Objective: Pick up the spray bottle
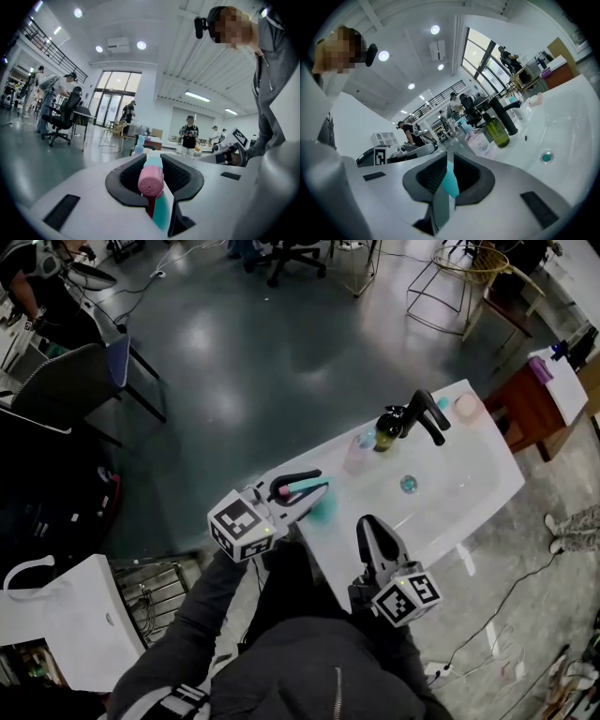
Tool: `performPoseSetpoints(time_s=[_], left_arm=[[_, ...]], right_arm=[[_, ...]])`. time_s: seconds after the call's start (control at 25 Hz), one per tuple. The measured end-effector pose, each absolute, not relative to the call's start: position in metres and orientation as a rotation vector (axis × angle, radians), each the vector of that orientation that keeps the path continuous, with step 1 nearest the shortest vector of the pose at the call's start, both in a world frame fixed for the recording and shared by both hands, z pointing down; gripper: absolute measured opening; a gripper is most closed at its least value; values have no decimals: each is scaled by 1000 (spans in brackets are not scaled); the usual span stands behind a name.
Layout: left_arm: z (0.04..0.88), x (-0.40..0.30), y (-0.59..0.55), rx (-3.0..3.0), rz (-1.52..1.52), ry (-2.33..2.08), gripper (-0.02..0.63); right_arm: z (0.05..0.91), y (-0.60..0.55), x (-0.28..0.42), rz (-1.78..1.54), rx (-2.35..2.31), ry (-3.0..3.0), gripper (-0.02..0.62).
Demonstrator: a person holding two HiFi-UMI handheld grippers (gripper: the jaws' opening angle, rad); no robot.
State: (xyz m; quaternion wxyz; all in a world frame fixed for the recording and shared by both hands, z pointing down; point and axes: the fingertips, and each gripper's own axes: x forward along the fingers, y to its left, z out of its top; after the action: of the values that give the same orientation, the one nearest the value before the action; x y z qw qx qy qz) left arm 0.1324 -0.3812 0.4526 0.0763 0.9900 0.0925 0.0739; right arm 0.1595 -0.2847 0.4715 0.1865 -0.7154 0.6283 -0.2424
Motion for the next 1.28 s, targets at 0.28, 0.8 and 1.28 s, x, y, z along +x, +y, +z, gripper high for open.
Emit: performPoseSetpoints(time_s=[0.28,0.8,1.28], left_arm=[[440,128,-372,2941,187,239,95],[424,133,-304,2924,154,230,95],[430,154,-221,2833,144,357,95]], right_arm=[[467,-276,163,-672,-2002,1775,12],[456,-218,185,-590,-2044,1768,12],[458,-144,217,-541,-2137,1640,12]])
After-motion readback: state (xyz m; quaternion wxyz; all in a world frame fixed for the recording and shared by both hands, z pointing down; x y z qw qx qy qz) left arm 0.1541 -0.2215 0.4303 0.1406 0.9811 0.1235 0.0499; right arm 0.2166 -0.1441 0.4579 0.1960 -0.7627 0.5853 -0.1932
